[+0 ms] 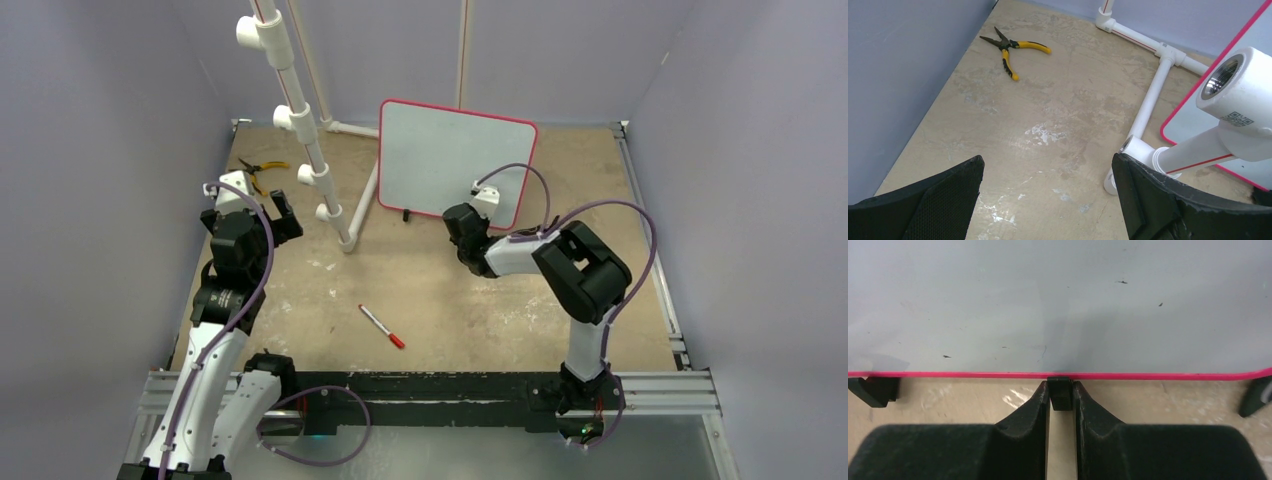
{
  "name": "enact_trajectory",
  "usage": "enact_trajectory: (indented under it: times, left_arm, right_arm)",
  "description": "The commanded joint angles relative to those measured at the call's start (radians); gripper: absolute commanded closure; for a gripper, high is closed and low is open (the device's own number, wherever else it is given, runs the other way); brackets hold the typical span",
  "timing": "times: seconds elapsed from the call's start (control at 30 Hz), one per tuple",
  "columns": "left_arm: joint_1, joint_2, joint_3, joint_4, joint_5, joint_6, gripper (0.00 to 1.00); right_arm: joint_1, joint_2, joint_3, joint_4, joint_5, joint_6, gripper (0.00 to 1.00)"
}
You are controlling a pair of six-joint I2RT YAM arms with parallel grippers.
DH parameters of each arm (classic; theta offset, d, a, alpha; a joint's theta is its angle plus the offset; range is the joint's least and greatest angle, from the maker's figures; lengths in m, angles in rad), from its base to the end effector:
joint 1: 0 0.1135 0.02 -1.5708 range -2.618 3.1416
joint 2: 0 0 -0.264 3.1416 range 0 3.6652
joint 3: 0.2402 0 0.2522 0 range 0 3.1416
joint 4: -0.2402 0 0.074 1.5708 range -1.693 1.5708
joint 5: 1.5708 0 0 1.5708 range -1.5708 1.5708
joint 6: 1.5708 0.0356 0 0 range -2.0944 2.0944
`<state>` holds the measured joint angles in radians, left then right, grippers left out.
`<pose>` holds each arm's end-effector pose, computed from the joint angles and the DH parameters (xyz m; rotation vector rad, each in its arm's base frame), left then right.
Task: Write a sentence on the whiteboard
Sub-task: Move the whiteboard stand to the center of the board.
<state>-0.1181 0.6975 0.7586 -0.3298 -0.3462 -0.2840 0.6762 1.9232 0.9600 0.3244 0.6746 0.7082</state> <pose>0.1624 -0.0071 0.3294 -0.3897 1.7812 0.0347 0.3118 0.2217 0.1337 0.3896 2.0195 0.1033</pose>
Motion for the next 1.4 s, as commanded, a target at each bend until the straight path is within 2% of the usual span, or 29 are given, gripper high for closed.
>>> enact_trajectory:
  times: [0.0,0.4,0.6,1.03,1.37]
  left_arm:
    - [0.006,-0.001,-0.001,0.029,0.013,0.022,0.02]
    - [0.005,-0.013,-0.010,0.041,0.069,0.040,0.02]
    - [0.006,-0.016,-0.012,0.044,0.087,0.044,0.02]
    - [0.006,-0.019,-0.016,0.044,0.090,0.046,0.02]
    - [0.006,-0.022,-0.018,0.044,0.096,0.047,0.02]
  right_arm:
    - [-0.005,-0.094,-0.099,0.002,-0.041,-0.080,1.00]
    - [-0.005,-0.342,-0.412,0.227,-0.317,-0.288,1.00]
    - [0.012,-0.384,-0.470,0.293,-0.403,-0.317,1.00]
    - [0.124,-0.383,-0.514,0.336,-0.393,-0.319,1.00]
    - [0.156,-0.384,-0.514,0.331,-0.370,-0.321,1.00]
